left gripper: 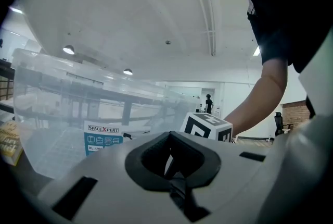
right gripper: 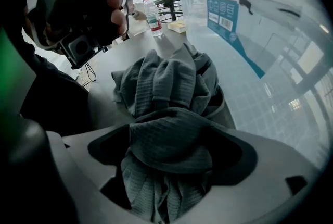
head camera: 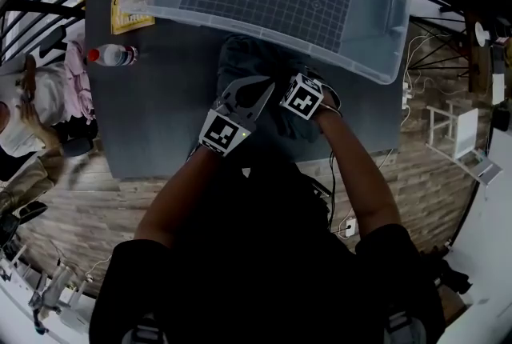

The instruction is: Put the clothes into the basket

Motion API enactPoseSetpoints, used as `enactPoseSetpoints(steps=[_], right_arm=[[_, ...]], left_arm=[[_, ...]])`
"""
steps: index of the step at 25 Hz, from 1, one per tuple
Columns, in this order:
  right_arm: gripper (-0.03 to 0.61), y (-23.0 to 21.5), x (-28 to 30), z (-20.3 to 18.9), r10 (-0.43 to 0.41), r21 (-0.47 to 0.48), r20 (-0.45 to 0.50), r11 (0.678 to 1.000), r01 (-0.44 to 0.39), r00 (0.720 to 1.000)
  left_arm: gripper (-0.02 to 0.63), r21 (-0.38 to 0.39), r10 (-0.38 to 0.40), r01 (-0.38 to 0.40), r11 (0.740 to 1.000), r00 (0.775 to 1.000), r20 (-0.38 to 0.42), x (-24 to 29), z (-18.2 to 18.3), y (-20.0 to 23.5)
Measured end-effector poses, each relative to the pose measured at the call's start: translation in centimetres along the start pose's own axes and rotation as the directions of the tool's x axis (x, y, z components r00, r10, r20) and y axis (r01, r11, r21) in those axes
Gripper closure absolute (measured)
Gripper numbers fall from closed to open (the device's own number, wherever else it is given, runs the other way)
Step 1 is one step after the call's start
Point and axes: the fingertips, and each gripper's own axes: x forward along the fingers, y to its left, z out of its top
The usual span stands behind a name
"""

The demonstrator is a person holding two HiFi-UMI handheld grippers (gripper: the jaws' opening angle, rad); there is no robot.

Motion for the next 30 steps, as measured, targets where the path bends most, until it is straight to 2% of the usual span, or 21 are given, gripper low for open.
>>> enactPoseSetpoints(steps=[5, 12, 21, 30], right_arm=[[0.104, 0.1, 2.3, -0.4, 0.016, -0.03, -0.047, 0.999, -0.018, 0.999], [0.104, 0.1, 3.7, -0.7, 0.015, -0.038, -0.07, 0.999, -0.018, 0.997], [0.11, -0.3, 4.8, -1.0, -0.066, -0.083, -0.097, 0.995, 0.058, 0.993], [0.215, 0.1, 3.7, -1.0, -0.046, -0.094, -0.122, 0.995, 0.035, 0.991]], left_arm=[[0.611, -0.018, 0.022, -0.022, 1.0, 1.0, -0.005, 0.0, -0.6, 0.8], [0.611, 0.005, 0.035, -0.035, 0.999, 0.999, -0.025, 0.0, -1.0, 1.4], [0.611, -0.007, 0.056, -0.056, 0.998, 0.998, -0.027, -0.3, -0.9, 1.9], [0.611, -0.001, 0.071, -0.071, 0.998, 0.997, -0.022, -1.6, -0.2, 1.9]])
